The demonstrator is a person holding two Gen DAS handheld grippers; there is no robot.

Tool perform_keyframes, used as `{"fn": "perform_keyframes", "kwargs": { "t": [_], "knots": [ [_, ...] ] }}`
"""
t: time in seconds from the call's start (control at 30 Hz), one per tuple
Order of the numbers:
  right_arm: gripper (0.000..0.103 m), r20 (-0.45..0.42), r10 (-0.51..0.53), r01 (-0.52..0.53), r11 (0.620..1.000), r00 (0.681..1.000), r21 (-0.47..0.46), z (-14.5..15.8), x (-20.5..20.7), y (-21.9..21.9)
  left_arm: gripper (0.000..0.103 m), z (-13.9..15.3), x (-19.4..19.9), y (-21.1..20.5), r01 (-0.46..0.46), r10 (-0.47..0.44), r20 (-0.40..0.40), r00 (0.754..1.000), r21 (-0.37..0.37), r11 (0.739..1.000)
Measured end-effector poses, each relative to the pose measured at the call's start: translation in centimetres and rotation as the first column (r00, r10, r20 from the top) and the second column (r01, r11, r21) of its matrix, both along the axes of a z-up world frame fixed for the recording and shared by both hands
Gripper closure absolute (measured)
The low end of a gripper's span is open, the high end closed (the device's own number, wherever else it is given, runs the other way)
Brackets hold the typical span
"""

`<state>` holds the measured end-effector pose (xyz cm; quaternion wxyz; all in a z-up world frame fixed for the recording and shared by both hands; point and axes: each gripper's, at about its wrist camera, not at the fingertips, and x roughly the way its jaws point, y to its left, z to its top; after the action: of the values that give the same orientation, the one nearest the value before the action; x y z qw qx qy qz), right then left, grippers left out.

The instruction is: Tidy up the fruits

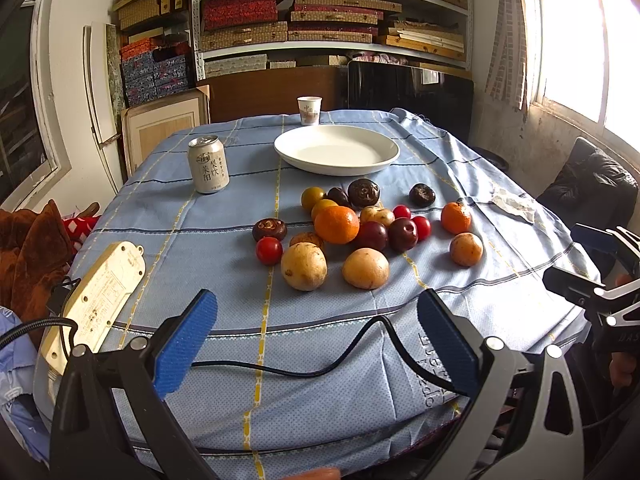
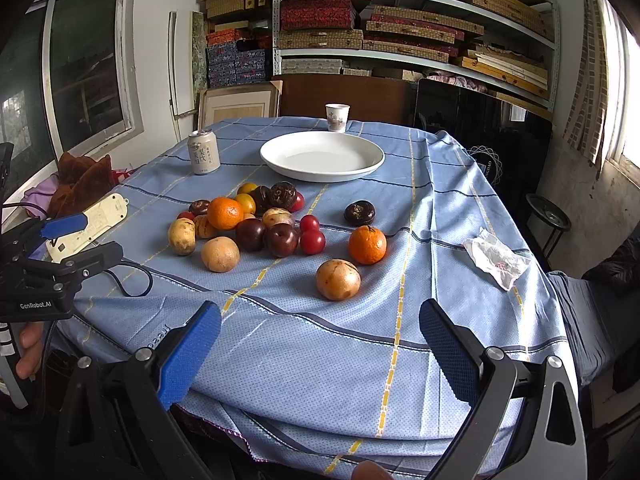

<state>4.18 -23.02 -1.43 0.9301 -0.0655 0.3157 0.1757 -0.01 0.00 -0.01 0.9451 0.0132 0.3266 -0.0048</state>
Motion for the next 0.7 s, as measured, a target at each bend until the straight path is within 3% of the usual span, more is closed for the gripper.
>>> {"fn": "perform_keyframes", "kwargs": {
  "t": [0.7],
  "knots": [
    [0.003,-0.002,-0.002,0.002,1.0,1.0,-0.001,-0.02,0.0,0.07,0.005,0.0,0.02,-0.03,-0.001,0.001,-0.002,1.0,0.003,1.0]
  ]
}}
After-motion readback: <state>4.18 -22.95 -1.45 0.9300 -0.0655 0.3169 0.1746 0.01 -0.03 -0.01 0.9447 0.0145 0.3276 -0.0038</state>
